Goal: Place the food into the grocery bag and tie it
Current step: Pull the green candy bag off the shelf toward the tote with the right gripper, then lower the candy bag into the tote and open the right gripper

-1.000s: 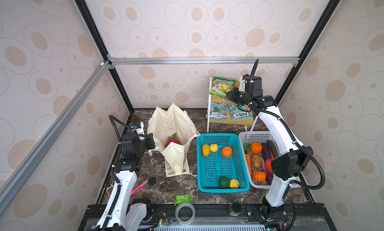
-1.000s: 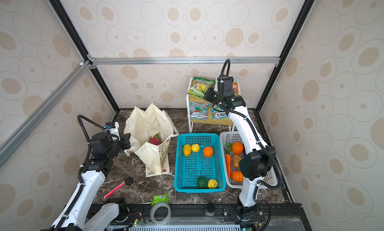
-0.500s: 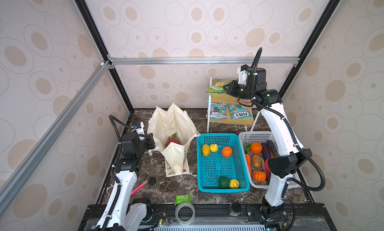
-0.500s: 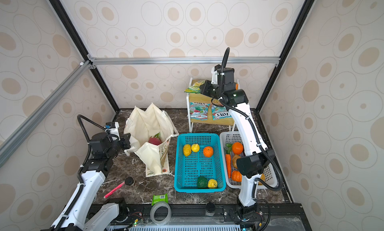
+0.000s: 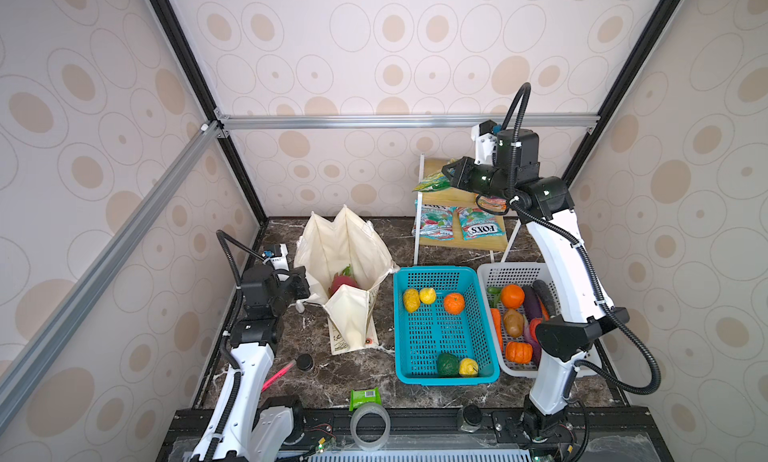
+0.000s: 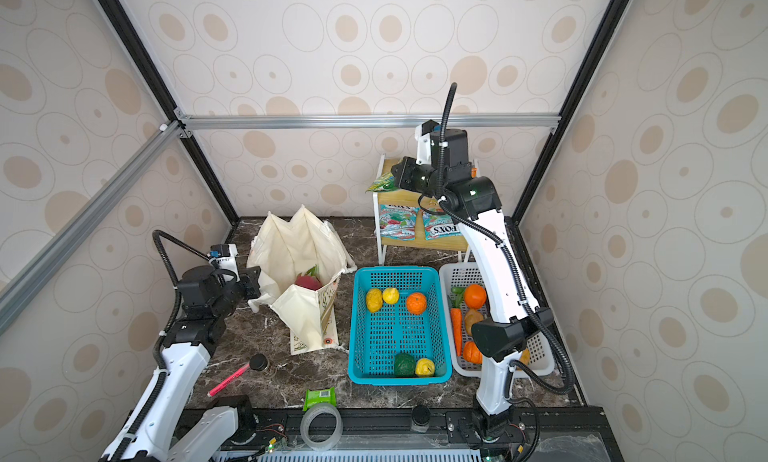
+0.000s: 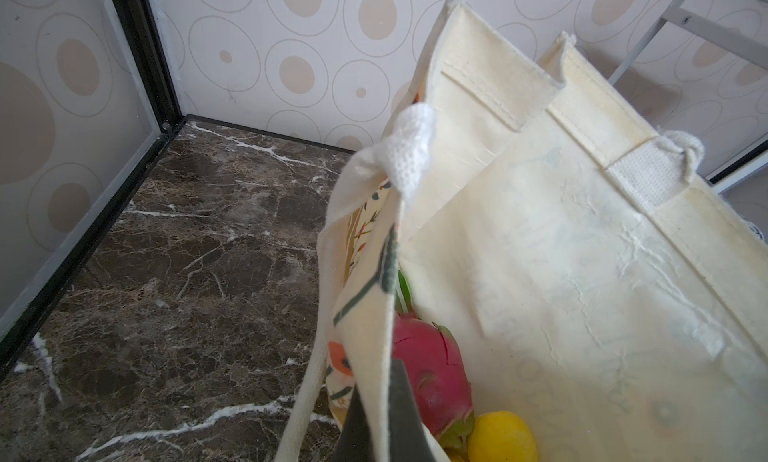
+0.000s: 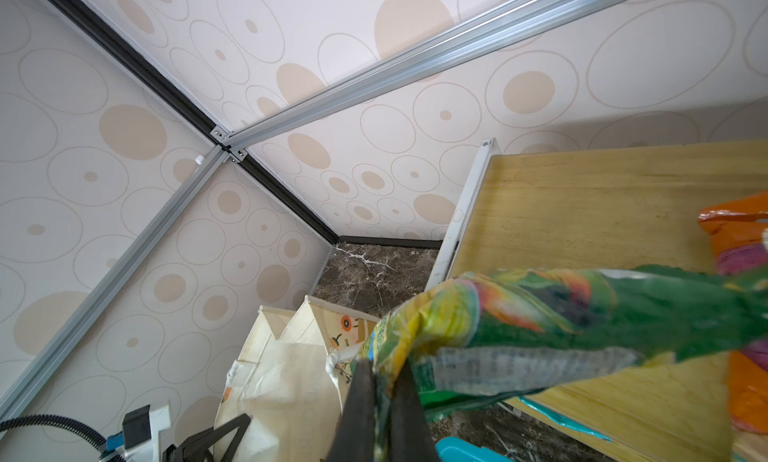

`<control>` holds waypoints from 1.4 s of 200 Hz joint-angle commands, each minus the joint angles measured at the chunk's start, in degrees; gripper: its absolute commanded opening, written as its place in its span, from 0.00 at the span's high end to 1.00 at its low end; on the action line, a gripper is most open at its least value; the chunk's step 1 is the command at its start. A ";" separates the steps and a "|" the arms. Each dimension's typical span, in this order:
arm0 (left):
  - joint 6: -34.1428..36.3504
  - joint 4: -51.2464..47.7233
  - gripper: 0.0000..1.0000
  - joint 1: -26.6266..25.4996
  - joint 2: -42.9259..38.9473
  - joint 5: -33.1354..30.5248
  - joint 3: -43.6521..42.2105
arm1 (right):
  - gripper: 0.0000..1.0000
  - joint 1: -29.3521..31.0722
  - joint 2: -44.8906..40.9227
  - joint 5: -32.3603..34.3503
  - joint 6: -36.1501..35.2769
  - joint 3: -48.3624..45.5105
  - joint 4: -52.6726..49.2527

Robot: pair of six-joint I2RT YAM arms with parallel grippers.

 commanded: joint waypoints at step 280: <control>0.33 2.99 1.00 0.26 -1.12 2.42 0.46 | 1.00 28.04 27.43 11.80 -1.54 5.23 15.11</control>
